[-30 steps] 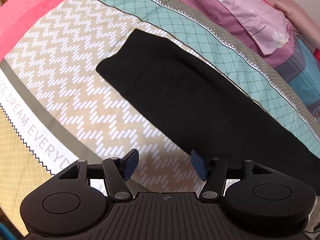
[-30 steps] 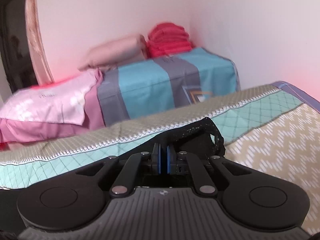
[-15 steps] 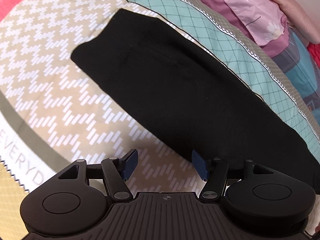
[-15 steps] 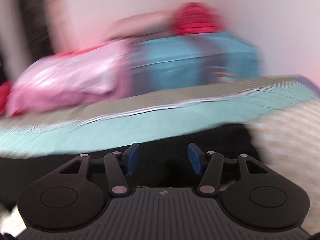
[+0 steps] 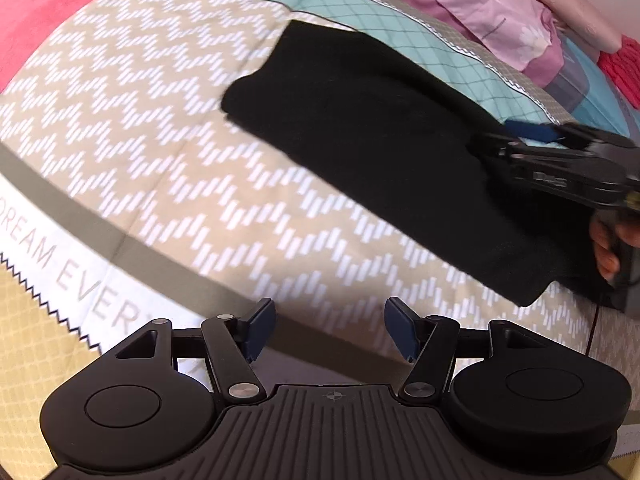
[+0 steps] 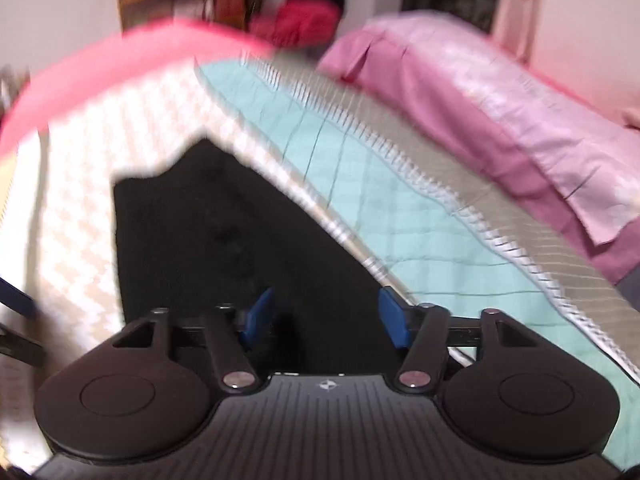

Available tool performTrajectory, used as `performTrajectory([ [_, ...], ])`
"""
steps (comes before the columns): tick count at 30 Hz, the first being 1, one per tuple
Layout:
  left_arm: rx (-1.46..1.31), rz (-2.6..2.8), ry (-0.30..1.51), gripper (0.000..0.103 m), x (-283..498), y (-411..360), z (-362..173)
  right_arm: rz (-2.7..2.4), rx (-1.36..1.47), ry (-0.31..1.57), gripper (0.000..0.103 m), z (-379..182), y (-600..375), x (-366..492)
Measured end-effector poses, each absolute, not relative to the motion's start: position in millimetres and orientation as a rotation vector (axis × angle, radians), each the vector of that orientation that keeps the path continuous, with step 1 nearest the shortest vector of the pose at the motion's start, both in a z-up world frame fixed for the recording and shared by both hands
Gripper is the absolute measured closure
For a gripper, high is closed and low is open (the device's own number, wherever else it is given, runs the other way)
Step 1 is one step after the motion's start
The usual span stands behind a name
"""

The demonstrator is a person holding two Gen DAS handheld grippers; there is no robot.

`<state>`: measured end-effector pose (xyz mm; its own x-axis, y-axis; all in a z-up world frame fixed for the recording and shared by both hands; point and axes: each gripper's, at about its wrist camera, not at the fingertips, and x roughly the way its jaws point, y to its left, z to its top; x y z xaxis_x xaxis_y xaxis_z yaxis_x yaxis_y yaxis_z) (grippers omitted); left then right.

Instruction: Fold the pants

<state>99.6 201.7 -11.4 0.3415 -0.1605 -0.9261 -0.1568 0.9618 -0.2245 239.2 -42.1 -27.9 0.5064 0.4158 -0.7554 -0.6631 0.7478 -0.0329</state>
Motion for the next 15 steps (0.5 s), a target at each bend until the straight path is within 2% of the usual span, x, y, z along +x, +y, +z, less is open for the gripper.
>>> performTrajectory([
  [1, -0.308, -0.002, 1.221, 0.0, 97.2, 206.7, -11.9, 0.656, -0.374, 0.803, 0.095, -33.5, -38.9, 243.6],
  [4, -0.326, -0.009, 1.193, 0.0, 92.8, 216.5, -14.2, 0.614, -0.186, 0.846, 0.092, -30.3, -63.2, 267.6],
  [6, -0.326, -0.02, 1.176, 0.0, 91.5, 219.1, -15.8, 0.658, -0.2, 0.855, 0.08, -26.9, -60.9, 266.1],
  [8, -0.318, -0.029, 1.164, 0.0, 95.0, 217.0, -16.2, 0.701, -0.24, 0.776, 0.05, -16.2, -51.6, 253.4],
  [10, -0.314, -0.046, 1.16, 0.0, 100.6, 212.2, -15.3, 0.735, -0.251, 0.702, 0.043, -6.2, -33.8, 246.4],
  [12, -0.308, -0.055, 1.163, 0.0, 104.6, 207.6, -14.8, 0.768, -0.28, 0.701, 0.052, -11.2, -3.5, 252.5],
  [13, -0.302, -0.058, 1.165, 0.0, 106.6, 205.2, -14.5, 0.781, -0.319, 0.727, 0.081, -17.3, 12.0, 256.5],
  [14, -0.295, -0.064, 1.166, 0.0, 108.0, 203.4, -13.9, 0.764, -0.39, 0.745, 0.095, -25.3, 29.3, 262.1],
  [15, -0.284, -0.067, 1.165, 0.0, 109.1, 201.7, -13.4, 0.714, -0.441, 0.734, 0.095, -31.8, 40.9, 267.7],
])
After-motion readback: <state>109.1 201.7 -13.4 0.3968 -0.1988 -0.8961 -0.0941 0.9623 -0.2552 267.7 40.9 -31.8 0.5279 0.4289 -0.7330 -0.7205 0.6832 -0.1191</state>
